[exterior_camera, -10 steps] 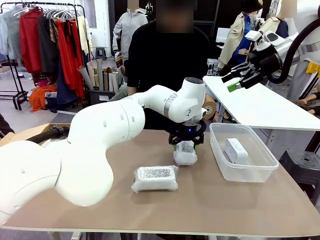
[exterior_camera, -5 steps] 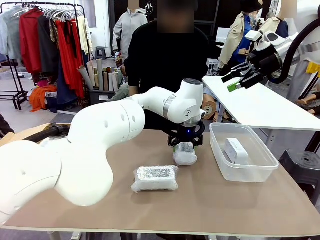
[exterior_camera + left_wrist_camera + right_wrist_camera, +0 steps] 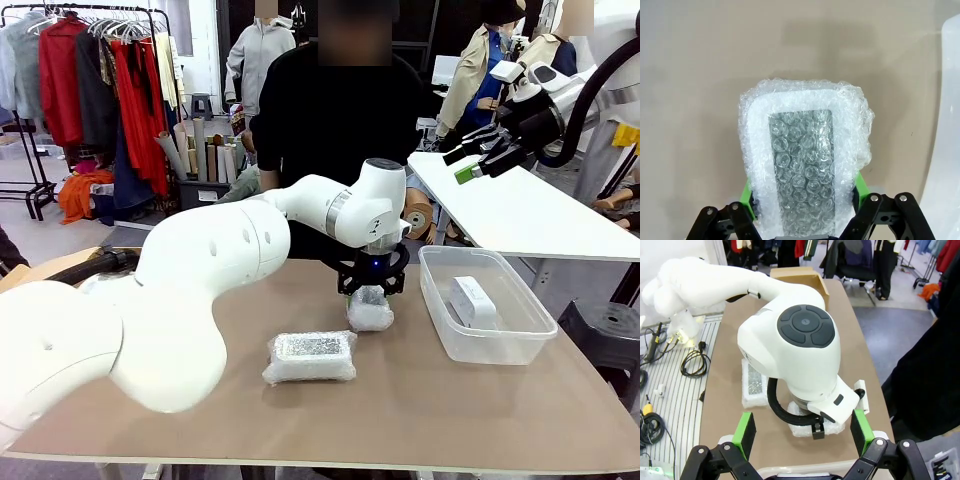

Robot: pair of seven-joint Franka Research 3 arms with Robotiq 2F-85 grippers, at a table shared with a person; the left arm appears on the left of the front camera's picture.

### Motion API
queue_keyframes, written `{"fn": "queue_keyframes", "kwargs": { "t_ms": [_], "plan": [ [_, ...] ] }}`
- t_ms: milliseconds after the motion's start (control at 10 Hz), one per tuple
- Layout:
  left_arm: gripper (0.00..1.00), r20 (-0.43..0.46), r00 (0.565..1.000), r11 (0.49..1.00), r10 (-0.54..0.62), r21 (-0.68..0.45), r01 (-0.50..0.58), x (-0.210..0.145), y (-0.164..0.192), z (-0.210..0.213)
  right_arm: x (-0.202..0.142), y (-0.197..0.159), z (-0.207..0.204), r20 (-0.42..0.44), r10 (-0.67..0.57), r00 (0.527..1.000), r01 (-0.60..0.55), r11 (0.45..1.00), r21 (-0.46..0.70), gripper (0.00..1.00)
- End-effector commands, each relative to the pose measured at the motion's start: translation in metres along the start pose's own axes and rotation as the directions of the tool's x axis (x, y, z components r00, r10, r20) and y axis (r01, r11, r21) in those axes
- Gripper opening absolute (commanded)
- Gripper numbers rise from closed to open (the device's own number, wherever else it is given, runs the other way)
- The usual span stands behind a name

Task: Separate and place wrapped and unwrapped clocks.
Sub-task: Pick up the Digital clock indicated by the person.

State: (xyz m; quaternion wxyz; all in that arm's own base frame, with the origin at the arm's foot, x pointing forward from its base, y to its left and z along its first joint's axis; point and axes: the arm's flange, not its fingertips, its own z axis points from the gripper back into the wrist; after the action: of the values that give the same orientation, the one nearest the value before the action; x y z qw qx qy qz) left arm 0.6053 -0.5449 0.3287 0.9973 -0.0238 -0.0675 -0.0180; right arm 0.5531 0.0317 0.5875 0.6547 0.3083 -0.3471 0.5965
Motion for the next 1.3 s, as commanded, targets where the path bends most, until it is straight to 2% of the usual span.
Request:
{"fn": "queue_keyframes", "kwargs": {
  "t_ms": [0,100,300,800,1200],
  "plan": [
    [0.20,-0.018,1.000,0.999,-0.013,0.030,0.014,0.039,-0.030,-0.004,0.000,0.001,0.001,0.002,0.015,1.000,-0.015,1.000,-0.004,1.00],
    [0.00,-0.020,1.000,0.999,-0.013,0.033,0.014,0.038,-0.028,-0.003,0.000,0.001,0.001,0.002,0.015,1.000,-0.015,1.000,-0.004,1.00],
    [0.00,-0.025,0.999,0.999,-0.023,0.024,0.024,0.033,-0.020,0.007,0.000,0.001,0.001,0.002,0.015,1.000,-0.015,1.000,-0.004,1.00],
    [0.00,-0.032,0.999,1.000,-0.010,0.026,0.010,0.007,0.006,0.063,0.000,0.001,0.001,0.002,0.015,1.000,-0.015,1.000,-0.004,1.00],
    [0.00,0.006,1.000,0.999,-0.022,0.041,0.022,-0.017,0.032,0.142,0.000,0.001,0.001,0.002,0.015,1.000,-0.015,1.000,-0.004,1.00]
  ]
}}
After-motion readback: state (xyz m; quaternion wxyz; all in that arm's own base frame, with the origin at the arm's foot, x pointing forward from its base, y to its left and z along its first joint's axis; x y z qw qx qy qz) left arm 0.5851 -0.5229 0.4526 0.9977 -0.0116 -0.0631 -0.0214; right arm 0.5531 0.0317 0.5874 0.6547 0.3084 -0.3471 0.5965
